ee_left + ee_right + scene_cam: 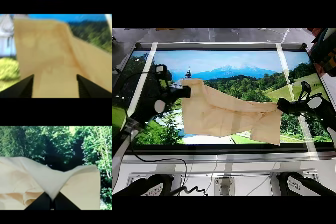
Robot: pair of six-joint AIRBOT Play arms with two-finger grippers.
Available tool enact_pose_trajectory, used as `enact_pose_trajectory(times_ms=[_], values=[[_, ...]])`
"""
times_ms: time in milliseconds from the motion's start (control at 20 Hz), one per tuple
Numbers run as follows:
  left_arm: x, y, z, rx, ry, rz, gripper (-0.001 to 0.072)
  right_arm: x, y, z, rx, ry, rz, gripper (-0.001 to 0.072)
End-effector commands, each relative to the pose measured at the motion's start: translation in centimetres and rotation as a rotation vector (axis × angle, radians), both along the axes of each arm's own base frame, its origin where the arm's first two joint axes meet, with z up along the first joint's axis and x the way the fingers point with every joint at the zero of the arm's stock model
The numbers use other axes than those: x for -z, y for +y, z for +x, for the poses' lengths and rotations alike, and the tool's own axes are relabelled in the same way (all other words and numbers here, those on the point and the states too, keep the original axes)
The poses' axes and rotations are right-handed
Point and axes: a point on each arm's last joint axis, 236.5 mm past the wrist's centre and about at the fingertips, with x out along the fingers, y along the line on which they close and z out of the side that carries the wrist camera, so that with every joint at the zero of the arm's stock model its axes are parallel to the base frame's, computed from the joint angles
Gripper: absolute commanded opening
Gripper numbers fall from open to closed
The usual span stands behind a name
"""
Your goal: Fold the clothes and pants, and hang the long-sleeved shirts on hangers.
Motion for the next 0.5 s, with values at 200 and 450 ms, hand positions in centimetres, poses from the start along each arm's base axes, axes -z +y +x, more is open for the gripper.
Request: enact_pose_trajectory(times_ms=[200, 450], values=[[9.0, 7.8, -14.6, 0.143, 0.719, 0.008, 0.0471, 0.3, -0.1, 0.1, -0.001, 0.002, -0.003, 0.0013], [10.6, 3.1, -14.4, 0.323, 0.736, -0.222, 0.0478, 0.3, -0.1, 0.1, 0.0, 0.002, -0.003, 0.0014]])
